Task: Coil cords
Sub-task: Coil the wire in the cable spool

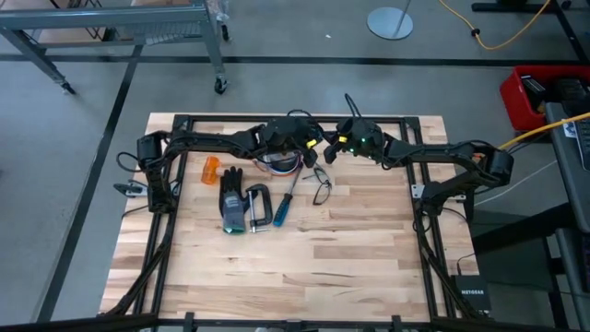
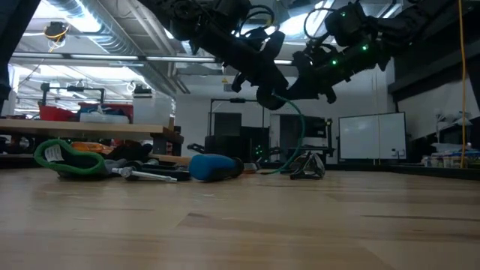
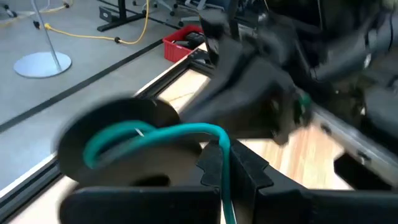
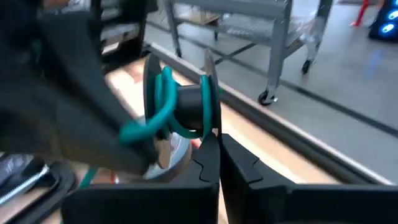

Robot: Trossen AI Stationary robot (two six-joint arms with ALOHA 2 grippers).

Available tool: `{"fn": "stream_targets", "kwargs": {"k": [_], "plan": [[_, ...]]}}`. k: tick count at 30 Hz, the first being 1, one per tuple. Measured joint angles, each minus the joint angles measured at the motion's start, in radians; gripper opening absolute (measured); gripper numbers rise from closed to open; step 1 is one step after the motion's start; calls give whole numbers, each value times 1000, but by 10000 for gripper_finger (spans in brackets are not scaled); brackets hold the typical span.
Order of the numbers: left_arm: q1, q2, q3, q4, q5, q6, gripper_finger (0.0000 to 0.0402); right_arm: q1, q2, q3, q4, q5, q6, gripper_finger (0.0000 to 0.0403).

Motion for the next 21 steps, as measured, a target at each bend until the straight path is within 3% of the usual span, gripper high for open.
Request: {"fn": "stream_targets", "kwargs": {"k": [4, 11, 21], "plan": [[-12, 0, 0, -2, -9, 39, 6, -24, 0, 0, 51, -12, 8, 1], [-16, 0, 0, -8, -20, 113, 5, -70, -17, 0, 102, -142, 57, 1], [-27, 0, 0, -25, -6, 209, 59, -70, -39, 1, 136, -144, 58, 1]]}}
